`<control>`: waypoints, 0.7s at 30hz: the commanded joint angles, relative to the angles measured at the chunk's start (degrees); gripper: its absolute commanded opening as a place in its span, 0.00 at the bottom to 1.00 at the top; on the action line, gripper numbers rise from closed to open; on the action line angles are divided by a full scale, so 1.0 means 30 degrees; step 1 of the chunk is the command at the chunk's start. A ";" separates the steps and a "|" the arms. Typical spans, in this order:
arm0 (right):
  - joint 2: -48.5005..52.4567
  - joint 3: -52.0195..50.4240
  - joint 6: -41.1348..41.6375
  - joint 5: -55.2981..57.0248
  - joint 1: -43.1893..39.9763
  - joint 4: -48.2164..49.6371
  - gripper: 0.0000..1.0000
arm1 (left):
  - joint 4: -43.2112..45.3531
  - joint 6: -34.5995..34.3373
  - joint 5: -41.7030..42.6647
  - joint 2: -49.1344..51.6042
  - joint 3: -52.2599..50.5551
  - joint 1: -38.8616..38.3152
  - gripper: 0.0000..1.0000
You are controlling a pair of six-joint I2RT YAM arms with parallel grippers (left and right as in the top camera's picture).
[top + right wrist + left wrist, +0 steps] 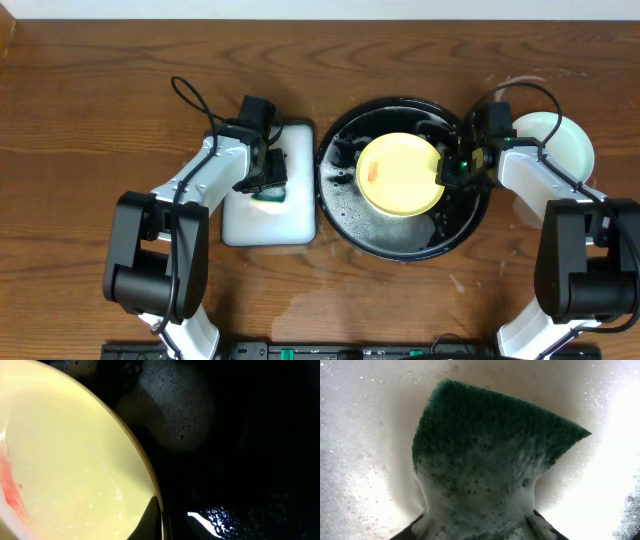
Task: Clean dirty plates on tray and stack at the side
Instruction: 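Press and rub the sponge in the foam tray with the left gripper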
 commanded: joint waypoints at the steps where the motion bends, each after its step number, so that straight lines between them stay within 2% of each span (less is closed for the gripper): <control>1: 0.0699 0.0073 -0.0233 -0.0015 0.0058 -0.0007 0.01 | -0.0058 0.0168 -0.0444 0.0051 0.0197 -0.0022 0.41; 7: 0.0699 0.0073 -0.0233 -0.0015 0.0058 -0.0015 0.01 | -0.0277 0.0146 -0.0444 -0.0481 0.0197 -0.0022 0.19; 9: 0.0699 0.0073 -0.0233 -0.0015 0.0058 -0.0007 0.01 | -0.0350 0.0095 -0.0444 -0.0634 0.0204 -0.0022 0.08; 15: 0.0699 0.0073 -0.0233 -0.0015 0.0058 -0.0015 0.01 | -0.0342 0.0022 0.0328 -0.1479 0.0204 -0.0022 0.08; 21: 0.0699 0.0073 -0.0233 -0.0015 0.0058 -0.0007 0.01 | -0.0262 -0.0036 0.1202 -0.3832 0.0219 -0.0022 0.07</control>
